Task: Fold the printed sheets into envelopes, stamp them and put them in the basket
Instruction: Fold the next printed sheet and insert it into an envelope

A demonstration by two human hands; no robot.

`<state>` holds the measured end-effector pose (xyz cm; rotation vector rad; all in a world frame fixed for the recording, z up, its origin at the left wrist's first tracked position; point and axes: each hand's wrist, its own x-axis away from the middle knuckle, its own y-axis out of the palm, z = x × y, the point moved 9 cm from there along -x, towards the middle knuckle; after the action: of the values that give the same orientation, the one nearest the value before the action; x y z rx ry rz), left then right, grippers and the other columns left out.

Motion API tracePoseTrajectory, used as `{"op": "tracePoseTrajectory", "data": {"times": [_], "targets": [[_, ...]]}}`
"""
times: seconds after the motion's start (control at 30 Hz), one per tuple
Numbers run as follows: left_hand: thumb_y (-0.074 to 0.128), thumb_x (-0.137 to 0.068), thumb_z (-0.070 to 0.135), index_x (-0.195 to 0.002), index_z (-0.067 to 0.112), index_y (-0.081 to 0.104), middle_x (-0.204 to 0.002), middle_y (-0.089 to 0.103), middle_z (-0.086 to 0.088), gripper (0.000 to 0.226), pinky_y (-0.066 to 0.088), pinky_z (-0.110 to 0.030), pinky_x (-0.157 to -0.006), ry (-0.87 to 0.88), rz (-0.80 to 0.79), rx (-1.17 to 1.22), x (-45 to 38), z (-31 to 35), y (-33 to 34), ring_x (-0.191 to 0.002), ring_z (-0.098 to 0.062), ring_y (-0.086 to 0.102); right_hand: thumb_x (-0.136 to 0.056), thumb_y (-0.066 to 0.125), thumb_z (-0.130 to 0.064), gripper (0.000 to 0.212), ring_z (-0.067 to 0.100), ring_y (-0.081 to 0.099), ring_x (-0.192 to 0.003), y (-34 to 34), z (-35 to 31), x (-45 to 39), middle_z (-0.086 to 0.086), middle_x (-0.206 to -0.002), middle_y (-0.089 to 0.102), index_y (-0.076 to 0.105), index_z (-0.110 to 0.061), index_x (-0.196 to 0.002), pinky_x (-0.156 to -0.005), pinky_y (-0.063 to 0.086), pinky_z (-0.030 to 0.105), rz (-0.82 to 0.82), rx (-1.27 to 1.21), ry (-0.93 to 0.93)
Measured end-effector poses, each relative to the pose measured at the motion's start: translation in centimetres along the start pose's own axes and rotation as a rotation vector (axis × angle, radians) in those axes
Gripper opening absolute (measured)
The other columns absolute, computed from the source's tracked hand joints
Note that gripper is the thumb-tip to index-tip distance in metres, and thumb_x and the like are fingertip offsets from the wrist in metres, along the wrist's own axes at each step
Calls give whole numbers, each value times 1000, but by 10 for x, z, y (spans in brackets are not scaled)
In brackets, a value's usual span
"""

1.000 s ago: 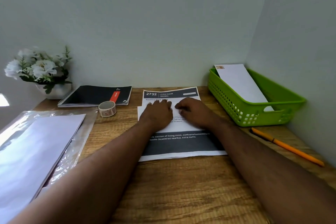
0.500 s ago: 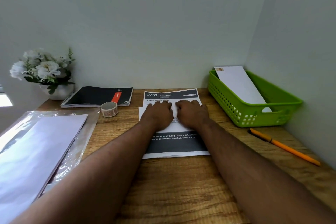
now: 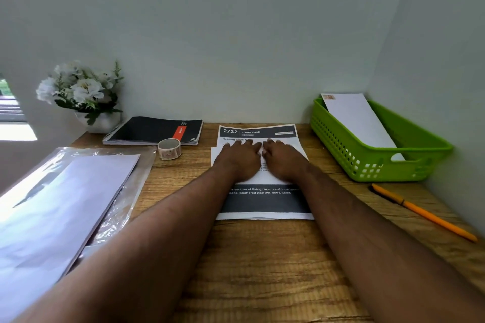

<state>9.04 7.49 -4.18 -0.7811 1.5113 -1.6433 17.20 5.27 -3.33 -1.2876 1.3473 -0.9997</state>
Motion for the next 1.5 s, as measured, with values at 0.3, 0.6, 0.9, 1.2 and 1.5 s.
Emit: {"op": "tracePoseTrajectory", "data": {"times": [0.3,0.6,0.9,1.2,1.5], "targets": [[14,-104,42,-155,24,3,-163,-4,1,55,-4,-61,-114,-85,-186,9,15,-23,-1,-149,-21,-1,-103,25,-25,47,26,26,-142,3,2,1,10,-156,25,28,-8,-148,-116,21,44,-52,30,30],[27,-102,24,-154,13,15,-159,22,-8,54,-4,-53,-118,-171,18,-1,45,-28,-22,-148,-25,14,-102,27,-25,45,27,32,-138,-4,0,5,12,-152,32,34,-7,-143,-114,24,45,39,59,-6],[56,-90,24,-104,19,70,-101,71,-5,20,57,-39,-76,-447,457,140,139,-130,-144,-85,-22,67,-102,38,-30,43,17,32,-140,-49,-118,53,4,-150,39,43,-13,-141,-110,14,20,289,-152,-402],[69,-68,68,-60,15,50,-66,54,-1,57,43,-28,-59,-623,14,-184,201,-205,-92,-68,-19,54,-100,36,-45,54,7,21,-143,15,-170,67,-5,-156,26,31,-22,-148,-112,17,23,-150,-124,-609],[68,-84,40,-84,3,60,-80,62,-9,38,52,-29,-57,-649,71,64,207,-196,-104,-67,-23,63,-96,40,-51,55,7,33,-137,13,-160,62,-7,-153,33,37,-28,-145,-108,26,21,-153,-297,-527]]}}
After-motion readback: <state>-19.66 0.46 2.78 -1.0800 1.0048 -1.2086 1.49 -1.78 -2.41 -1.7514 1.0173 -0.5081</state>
